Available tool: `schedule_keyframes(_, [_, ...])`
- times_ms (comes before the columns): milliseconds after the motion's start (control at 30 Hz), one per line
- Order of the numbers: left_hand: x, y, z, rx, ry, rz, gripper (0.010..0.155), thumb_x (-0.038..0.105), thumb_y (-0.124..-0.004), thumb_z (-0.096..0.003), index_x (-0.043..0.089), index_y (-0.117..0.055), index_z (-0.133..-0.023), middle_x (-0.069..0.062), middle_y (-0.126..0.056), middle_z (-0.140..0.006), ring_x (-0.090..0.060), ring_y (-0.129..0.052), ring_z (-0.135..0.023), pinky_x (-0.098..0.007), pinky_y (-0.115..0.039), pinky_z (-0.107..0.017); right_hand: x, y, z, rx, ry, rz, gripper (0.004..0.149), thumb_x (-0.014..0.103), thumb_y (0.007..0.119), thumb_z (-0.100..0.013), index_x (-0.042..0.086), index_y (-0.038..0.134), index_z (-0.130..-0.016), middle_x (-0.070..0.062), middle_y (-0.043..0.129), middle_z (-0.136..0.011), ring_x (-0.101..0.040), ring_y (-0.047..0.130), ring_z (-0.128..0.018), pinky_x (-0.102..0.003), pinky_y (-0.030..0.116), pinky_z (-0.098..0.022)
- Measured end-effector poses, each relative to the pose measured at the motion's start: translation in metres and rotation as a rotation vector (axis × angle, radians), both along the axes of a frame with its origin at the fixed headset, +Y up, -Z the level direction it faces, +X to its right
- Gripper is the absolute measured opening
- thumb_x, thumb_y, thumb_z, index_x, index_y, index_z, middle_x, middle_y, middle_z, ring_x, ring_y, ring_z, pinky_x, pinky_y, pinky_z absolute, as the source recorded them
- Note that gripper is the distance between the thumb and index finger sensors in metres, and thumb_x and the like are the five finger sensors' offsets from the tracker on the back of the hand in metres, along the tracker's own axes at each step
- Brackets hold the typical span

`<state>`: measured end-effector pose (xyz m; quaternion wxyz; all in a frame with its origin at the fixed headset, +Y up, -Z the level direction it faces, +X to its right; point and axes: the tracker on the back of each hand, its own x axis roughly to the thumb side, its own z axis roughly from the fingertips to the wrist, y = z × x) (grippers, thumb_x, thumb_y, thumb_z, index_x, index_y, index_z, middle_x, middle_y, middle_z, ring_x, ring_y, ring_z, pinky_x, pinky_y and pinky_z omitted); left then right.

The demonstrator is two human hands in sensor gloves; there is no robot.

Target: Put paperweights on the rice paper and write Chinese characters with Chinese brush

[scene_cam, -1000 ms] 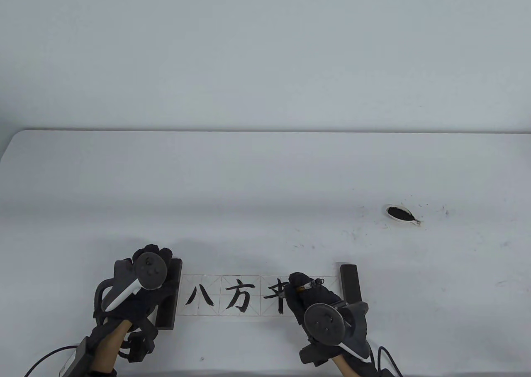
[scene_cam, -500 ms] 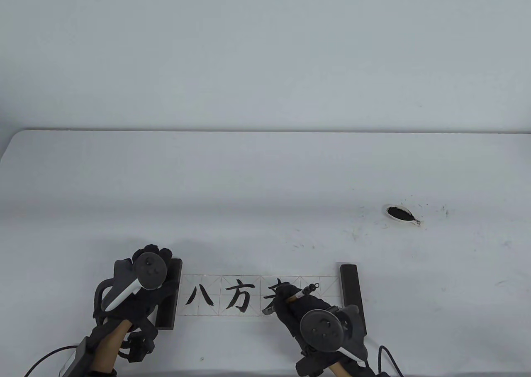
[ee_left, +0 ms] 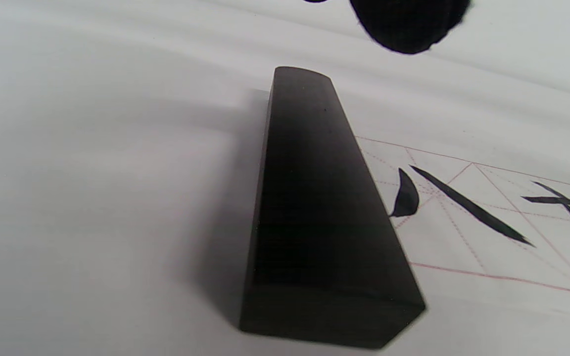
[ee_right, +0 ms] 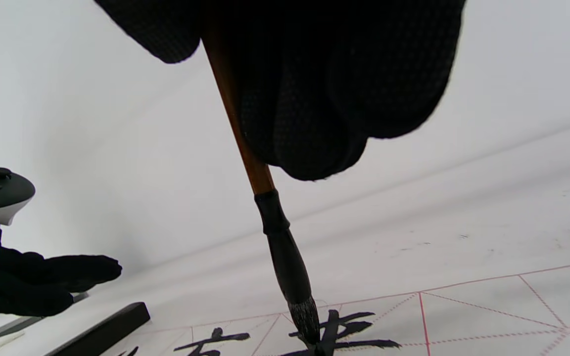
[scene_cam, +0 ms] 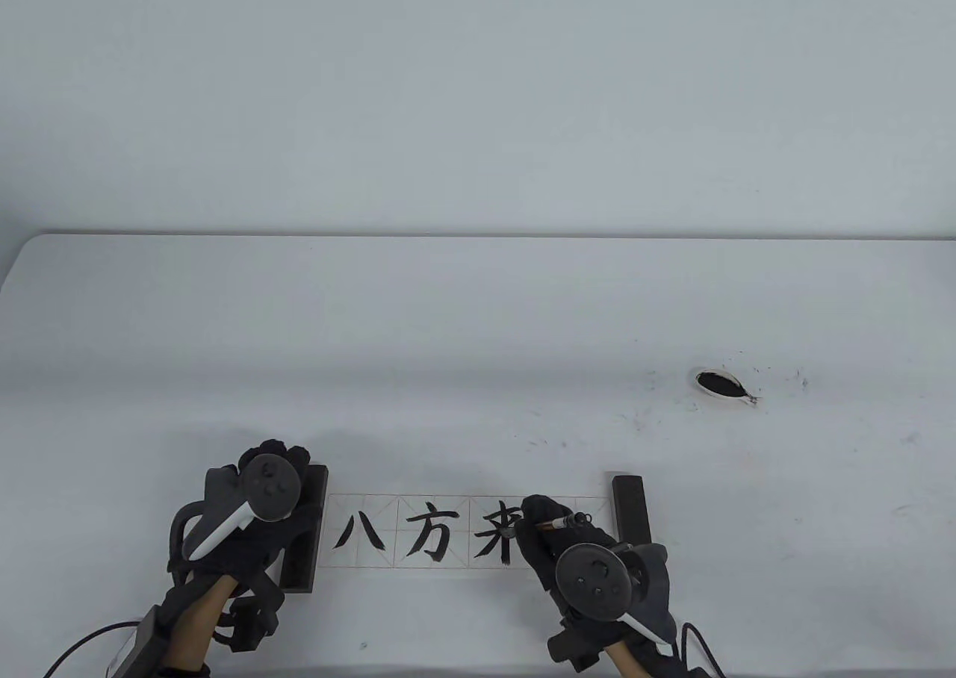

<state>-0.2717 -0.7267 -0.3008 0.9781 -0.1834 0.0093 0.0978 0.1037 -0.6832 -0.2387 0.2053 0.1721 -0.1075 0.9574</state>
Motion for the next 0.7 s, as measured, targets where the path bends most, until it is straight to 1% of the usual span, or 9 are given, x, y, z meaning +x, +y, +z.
schedule_keyframes(100, [0.0, 0.0, 0.0, -0.001, 0.0, 0.0, 0.084, 0.052, -0.06, -0.052, 0.033, -0.014, -0.119, -0.006, -0.006, -0.127, -0.037, -0.01, -0.119, -0.052, -0.006, -0.084, 0.001, 0.0, -0.001, -0.039, -0.005, 0.047, 0.045, 0.037, 0.065, -0.058, 0.005, 0.074, -0.088, -0.016, 0.094, -0.072, -0.028, 0.099, -0.054, -0.037, 0.086, -0.037])
schedule_keyframes(433, [0.0, 0.0, 0.0, -0.002, 0.001, -0.001, 0.084, 0.052, -0.06, -0.0519, 0.033, -0.013, -0.119, -0.006, -0.006, -0.127, -0.038, -0.01, -0.119, -0.052, -0.006, -0.084, 0.01, 0.011, -0.001, -0.137, -0.019, 0.067, 0.044, 0.035, 0.067, -0.058, 0.003, 0.075, -0.087, -0.018, 0.094, -0.07, -0.029, 0.099, -0.051, -0.038, 0.086, -0.035])
schedule_keyframes(533, [0.0, 0.0, 0.0, -0.003, 0.001, -0.001, 0.083, 0.052, -0.06, -0.0519, 0.033, -0.014, -0.119, -0.006, -0.006, -0.127, -0.037, -0.01, -0.119, -0.052, -0.006, -0.084, 0.02, 0.022, 0.003, -0.197, -0.052, 0.076, 0.044, 0.034, 0.067, -0.058, 0.002, 0.075, -0.087, -0.019, 0.094, -0.07, -0.03, 0.099, -0.051, -0.038, 0.086, -0.036])
schedule_keyframes(633, [0.0, 0.0, 0.0, -0.004, 0.004, 0.0, 0.084, 0.052, -0.06, -0.0519, 0.033, -0.014, -0.119, -0.005, -0.006, -0.127, -0.037, -0.01, -0.119, -0.052, -0.006, -0.084, 0.037, 0.039, 0.012, -0.177, -0.097, 0.031, 0.045, 0.034, 0.067, -0.058, 0.001, 0.075, -0.088, -0.02, 0.094, -0.071, -0.031, 0.099, -0.052, -0.039, 0.085, -0.036])
schedule_keyframes(700, [0.0, 0.0, 0.0, -0.005, 0.007, 0.001, 0.083, 0.052, -0.06, -0.052, 0.033, -0.013, -0.119, -0.005, -0.006, -0.127, -0.037, -0.01, -0.12, -0.052, -0.006, -0.084, 0.048, 0.048, 0.018, -0.153, -0.104, -0.013, 0.045, 0.033, 0.068, -0.058, 0.0, 0.075, -0.088, -0.021, 0.094, -0.071, -0.032, 0.099, -0.052, -0.04, 0.085, -0.036])
